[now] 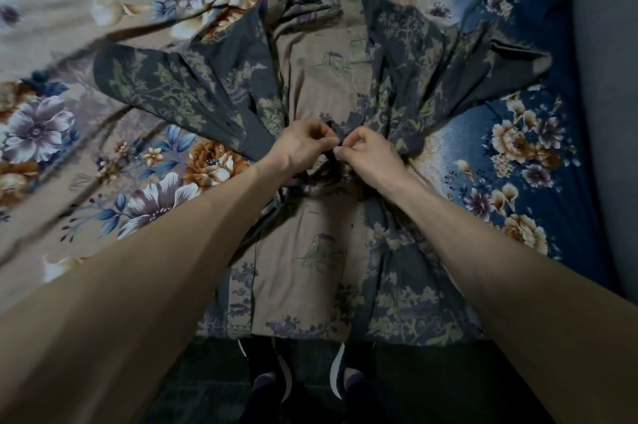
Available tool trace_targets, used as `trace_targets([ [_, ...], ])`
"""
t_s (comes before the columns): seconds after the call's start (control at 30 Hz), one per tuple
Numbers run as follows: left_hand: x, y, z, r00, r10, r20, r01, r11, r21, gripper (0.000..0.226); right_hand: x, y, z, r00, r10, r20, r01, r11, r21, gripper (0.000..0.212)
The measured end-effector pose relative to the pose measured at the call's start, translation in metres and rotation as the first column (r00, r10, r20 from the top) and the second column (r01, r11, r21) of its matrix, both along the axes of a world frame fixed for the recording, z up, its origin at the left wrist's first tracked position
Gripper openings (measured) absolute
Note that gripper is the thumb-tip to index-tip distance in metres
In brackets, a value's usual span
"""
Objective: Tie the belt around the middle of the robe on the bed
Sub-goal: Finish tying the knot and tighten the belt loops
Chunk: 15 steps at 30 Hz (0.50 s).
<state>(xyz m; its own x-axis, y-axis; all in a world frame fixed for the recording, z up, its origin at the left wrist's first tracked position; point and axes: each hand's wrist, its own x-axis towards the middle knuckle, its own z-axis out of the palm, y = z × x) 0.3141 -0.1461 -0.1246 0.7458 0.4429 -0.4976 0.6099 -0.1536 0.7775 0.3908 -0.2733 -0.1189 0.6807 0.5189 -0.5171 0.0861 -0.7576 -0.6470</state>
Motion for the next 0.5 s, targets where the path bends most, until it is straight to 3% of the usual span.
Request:
trace_targets([
  [0.1, -0.005, 0.008, 0.001, 0.986, -0.165, 0.025, 0.163, 0.984, 0.074, 0.014, 0.011, -0.007, -0.002, 0.997, 0.076, 0.033, -0.075, 0.997, -0.026, 0.020],
  [0.2, -0.009, 0.016, 0.004, 0.930, -0.366, -0.026, 0.361, 0.900, 0.244, 0.014, 0.022, -0.016, -0.001, 0.976, 0.215, 0.023, -0.213, 0.974, -0.076, 0.023],
  [0.33, -0.010, 0.021, 0.007, 0.764, -0.635, -0.119, 0.600, 0.628, 0.496, 0.022, 0.031, -0.025, 0.008, 0.921, 0.390, 0.025, -0.372, 0.894, -0.251, 0.055],
  [0.4, -0.010, 0.023, 0.009, 0.718, -0.670, -0.189, 0.634, 0.516, 0.576, 0.025, 0.034, -0.030, 0.010, 0.884, 0.467, 0.005, -0.431, 0.820, -0.377, 0.065],
  [0.5, -0.014, 0.025, 0.007, 0.697, -0.651, -0.302, 0.634, 0.360, 0.685, 0.027, 0.038, -0.039, 0.011, 0.841, 0.538, -0.061, -0.495, 0.718, -0.489, 0.063],
])
